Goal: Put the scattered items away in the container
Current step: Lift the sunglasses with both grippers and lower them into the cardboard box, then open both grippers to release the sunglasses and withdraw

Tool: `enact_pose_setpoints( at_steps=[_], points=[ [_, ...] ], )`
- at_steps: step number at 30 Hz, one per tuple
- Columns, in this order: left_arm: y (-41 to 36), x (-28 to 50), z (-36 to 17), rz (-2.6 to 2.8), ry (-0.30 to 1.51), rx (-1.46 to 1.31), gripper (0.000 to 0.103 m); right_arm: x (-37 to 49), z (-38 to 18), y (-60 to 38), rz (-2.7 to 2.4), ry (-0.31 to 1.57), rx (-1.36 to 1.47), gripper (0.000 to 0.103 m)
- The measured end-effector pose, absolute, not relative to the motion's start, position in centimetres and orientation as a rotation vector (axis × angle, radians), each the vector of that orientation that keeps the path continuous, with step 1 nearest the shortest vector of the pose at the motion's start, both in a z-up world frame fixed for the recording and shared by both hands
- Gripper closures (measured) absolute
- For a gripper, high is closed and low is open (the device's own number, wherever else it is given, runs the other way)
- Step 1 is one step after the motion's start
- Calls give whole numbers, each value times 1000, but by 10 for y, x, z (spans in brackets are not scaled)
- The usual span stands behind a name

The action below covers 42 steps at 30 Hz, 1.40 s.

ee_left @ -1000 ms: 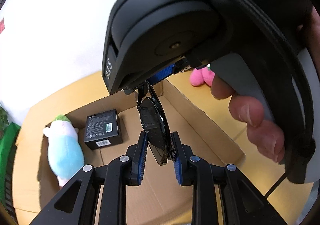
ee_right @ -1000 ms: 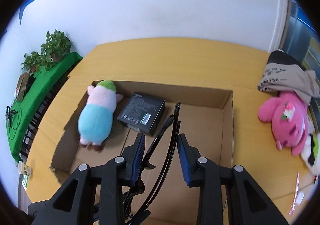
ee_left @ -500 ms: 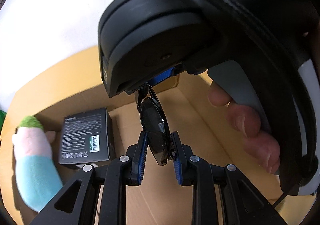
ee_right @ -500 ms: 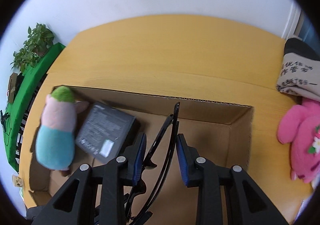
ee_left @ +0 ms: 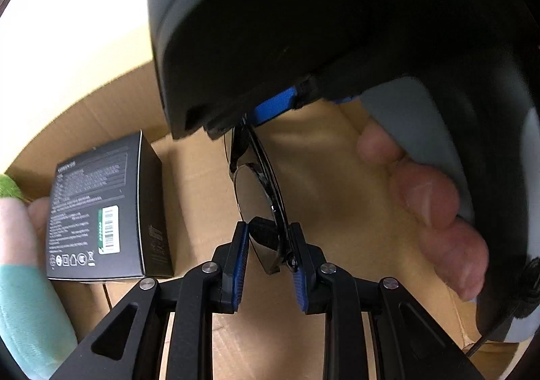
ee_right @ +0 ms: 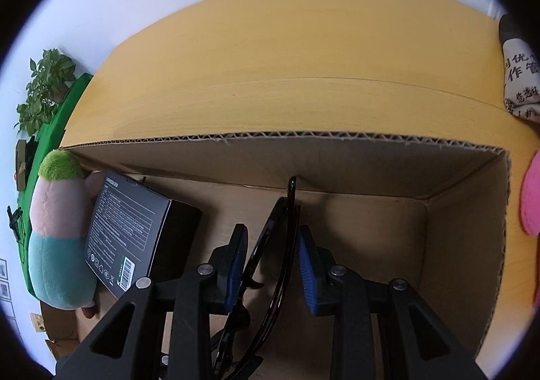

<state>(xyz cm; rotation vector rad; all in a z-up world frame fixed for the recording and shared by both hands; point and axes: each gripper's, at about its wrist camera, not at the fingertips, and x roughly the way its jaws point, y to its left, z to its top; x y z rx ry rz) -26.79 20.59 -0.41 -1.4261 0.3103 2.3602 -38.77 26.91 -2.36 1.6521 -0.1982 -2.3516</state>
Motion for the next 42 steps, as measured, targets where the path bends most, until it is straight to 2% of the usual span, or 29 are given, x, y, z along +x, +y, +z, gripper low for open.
enact_pose_setpoints(
  at_steps=[2, 4, 6, 7, 10, 15, 16, 19, 22, 25, 34, 42],
  points=[
    [207, -268, -4, 2349, 299, -1428, 74, -388, -24, 272, -2356, -218, 1651, 73],
    [209, -266, -1, 2346, 302, -1412, 62, -385, -21, 276, -2379, -235, 1638, 72],
    [207, -260, 8, 2374, 286, -1378, 32, -380, -13, 282, -2406, -260, 1611, 68],
    [204, -258, 14, 2393, 265, -1358, 27, -375, -5, 286, -2413, -288, 1586, 66],
    [187, -247, 41, 2439, 170, -1306, 24, -353, 28, 296, -2471, -301, 1497, 55],
    [137, -197, 103, 2577, 84, -1098, 18, -281, 99, 307, -2561, -336, 1253, 28],
    [121, -183, 116, 2610, 73, -1043, 17, -260, 112, 307, -2574, -331, 1198, 26],
    [68, -143, 143, 2700, 5, -911, 1, -196, 136, 294, -2610, -255, 1080, 24],
    [11, -110, 139, 2759, -33, -843, 0, -136, 136, 274, -2639, -177, 1042, 23],
    [-11, -66, 134, 2795, 0, -818, 0, -91, 119, 244, -2646, -146, 1057, 23],
    [7, 16, 105, 2799, 103, -826, 0, 0, 87, 194, -2705, -54, 1062, 23],
    [15, 48, 97, 2765, 85, -809, 0, 40, 80, 191, -2755, -7, 1068, 23]
  ],
)
